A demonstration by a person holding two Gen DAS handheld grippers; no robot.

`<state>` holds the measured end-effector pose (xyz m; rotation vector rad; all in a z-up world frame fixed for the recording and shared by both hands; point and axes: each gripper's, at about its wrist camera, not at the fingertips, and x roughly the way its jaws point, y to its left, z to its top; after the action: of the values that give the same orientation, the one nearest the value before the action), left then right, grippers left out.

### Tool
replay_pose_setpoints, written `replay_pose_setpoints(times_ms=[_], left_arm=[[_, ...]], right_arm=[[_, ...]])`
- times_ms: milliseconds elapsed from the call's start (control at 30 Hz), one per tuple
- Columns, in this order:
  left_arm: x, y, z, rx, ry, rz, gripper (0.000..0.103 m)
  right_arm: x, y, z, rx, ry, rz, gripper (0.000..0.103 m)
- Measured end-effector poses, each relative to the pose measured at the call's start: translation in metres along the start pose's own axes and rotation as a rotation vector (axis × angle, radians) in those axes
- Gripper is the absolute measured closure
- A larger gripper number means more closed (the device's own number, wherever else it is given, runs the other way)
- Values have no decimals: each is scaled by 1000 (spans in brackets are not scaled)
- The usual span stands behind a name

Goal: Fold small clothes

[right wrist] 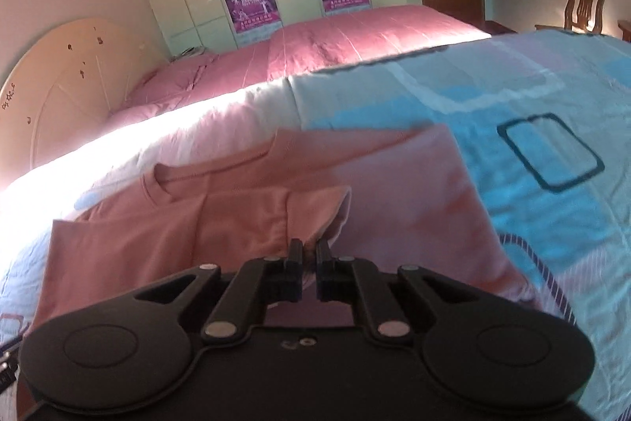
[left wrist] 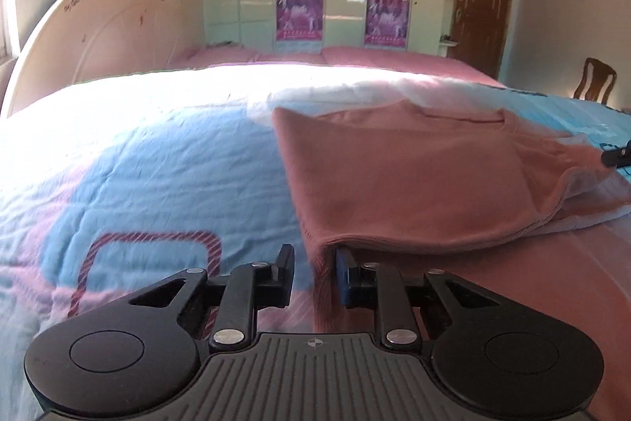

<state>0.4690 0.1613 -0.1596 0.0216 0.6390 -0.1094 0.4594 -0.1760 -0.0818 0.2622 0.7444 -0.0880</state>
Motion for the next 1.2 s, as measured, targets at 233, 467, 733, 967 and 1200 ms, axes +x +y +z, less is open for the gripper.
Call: replay_pose_setpoints(times_ms=[233,467,733,967,1200], left_arm=[[-3,34,-9,-265,-59,2,97],[1,40,-18,-277,8,-23,97],[5,27,-7,-224,-2,4,97],[-30,33,-13,-172,-40,88,43],[3,-23,19,-50,1,-68,43]], right_arm=[[-11,-2,-13,22,4,31,97],[9,-25,-31,71,77,6,96],[-7,-21,-39,43,49,29,97],[-18,-30,-33,56,-21,-70,67],[-9,31,-37,-186,-11,60,90]])
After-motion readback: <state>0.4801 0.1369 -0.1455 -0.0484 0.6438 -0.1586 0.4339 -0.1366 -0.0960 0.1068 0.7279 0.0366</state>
